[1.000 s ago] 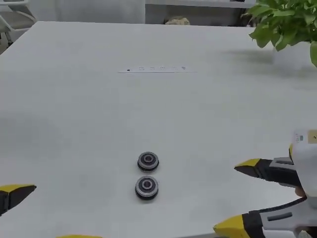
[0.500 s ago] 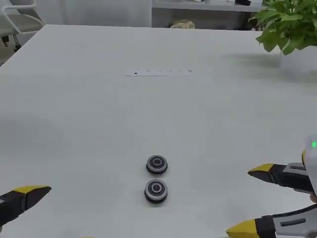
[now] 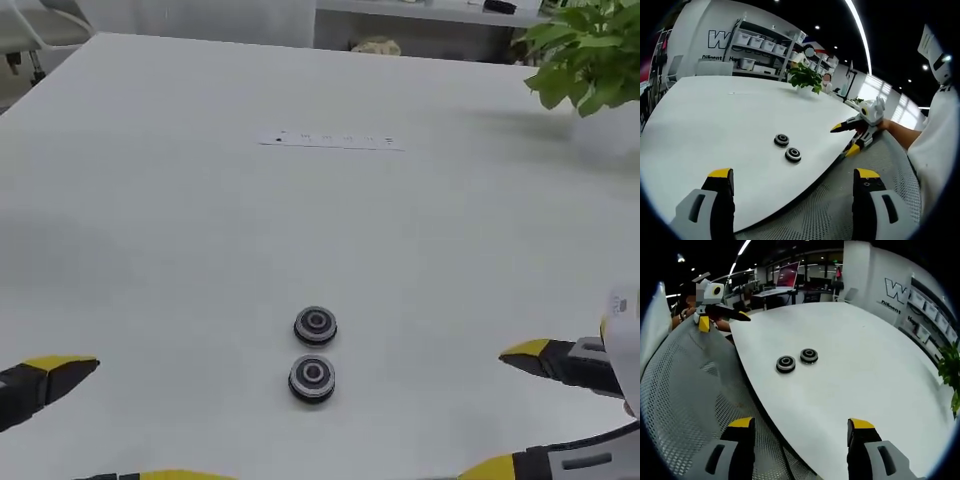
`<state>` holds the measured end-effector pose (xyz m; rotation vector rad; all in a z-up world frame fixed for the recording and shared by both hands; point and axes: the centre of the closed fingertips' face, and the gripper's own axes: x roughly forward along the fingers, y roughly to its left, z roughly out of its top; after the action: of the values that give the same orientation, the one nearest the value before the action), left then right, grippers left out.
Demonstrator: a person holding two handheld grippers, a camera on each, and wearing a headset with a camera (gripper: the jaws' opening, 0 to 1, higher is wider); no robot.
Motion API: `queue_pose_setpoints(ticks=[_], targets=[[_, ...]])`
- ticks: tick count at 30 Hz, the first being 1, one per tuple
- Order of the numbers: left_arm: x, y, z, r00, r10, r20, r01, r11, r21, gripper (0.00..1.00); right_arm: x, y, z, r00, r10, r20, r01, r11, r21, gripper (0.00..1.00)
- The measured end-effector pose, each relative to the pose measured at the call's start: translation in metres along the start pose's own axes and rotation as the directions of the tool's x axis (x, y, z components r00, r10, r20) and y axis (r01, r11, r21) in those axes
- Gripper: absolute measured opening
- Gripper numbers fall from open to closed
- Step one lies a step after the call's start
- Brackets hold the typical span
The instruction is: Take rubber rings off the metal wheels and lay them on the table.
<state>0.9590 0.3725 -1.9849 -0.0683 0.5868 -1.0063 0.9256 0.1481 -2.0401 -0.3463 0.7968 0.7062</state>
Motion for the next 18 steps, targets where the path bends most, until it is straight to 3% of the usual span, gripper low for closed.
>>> queue_pose_setpoints(ticks=[7,12,18], targets=[[0.0007,-0.0002,-0.0015,0.9999,-0.004,-0.01,0.004,1.0,0.005,0.99,-0.0022,-0.0044,0.0028,0.9995,-0.022,0.024,0.021,0.999,0.028,0.74],[0.0005,0.0022,-0.0019,1.0,0.004,-0.008,-0.004,1.0,0.009,0.99,0.0,-0.0008,-0.0031,0.9997,-0.012,-0.02,0.011,1.0,-0.008,0.73],[0.0007,0.0016,-0.0035,0.9999,0.0,-0.016,0.0,1.0,0.008,0.99,-0.0001,0.0007,-0.0013,0.9999,-0.002,-0.013,0.002,1.0,0.002,0.74]])
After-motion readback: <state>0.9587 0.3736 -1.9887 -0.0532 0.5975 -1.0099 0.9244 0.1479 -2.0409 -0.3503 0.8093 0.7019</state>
